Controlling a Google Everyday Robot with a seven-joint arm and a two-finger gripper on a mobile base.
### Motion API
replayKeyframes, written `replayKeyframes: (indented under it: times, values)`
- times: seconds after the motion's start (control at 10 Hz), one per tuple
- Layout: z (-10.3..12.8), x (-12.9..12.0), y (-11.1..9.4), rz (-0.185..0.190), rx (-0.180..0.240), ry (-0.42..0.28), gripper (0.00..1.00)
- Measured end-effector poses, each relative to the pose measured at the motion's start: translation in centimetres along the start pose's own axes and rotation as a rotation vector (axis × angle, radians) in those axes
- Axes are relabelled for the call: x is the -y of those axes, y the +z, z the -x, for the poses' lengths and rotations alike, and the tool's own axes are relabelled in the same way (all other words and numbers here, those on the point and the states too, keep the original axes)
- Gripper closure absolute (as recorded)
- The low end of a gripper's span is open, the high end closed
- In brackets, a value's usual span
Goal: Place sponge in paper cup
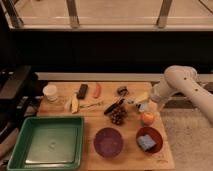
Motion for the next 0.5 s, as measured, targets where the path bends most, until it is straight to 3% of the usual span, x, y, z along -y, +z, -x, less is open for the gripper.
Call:
replayKeyframes:
  times: [0.3,0.5]
  values:
    - [3.8,-2.2,-1.4,0.025,0.004,0.081,0.2]
    - [6.4,-3.1,-1.5,0.038,0.039,0.123,0.2]
